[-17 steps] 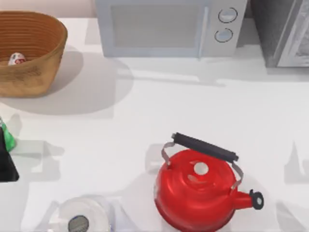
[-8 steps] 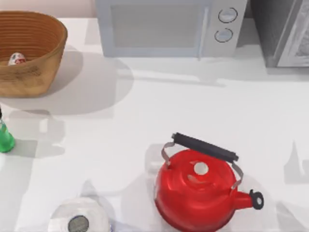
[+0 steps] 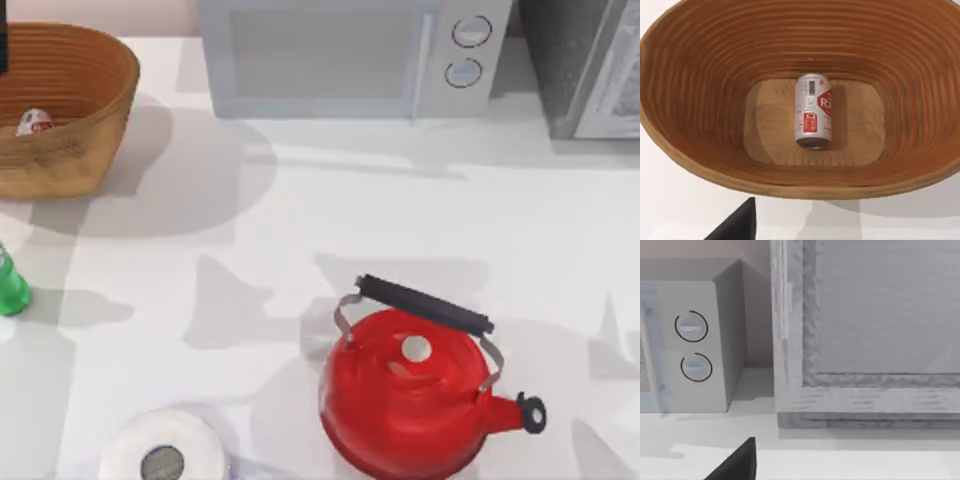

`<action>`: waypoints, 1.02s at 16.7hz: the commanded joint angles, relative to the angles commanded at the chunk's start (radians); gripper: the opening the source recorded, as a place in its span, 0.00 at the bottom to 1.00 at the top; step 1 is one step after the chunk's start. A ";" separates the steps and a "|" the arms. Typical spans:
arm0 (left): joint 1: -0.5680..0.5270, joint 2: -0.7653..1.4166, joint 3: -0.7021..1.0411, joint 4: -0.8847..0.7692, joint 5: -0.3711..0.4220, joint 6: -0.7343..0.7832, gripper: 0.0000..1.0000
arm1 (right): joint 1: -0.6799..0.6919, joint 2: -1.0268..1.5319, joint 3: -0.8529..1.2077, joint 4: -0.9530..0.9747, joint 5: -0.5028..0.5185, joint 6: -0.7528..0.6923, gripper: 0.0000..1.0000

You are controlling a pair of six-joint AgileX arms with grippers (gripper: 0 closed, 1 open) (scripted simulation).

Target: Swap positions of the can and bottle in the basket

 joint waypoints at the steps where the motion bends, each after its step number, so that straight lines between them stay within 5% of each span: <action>1: 0.002 0.087 0.089 -0.049 0.003 0.004 1.00 | 0.000 0.000 0.000 0.000 0.000 0.000 1.00; 10: 0.021 0.788 0.785 -0.443 0.026 0.043 1.00 | 0.000 0.000 0.000 0.000 0.000 0.000 1.00; 17: 0.029 1.084 1.072 -0.610 0.036 0.063 1.00 | 0.000 0.000 0.000 0.000 0.000 0.000 1.00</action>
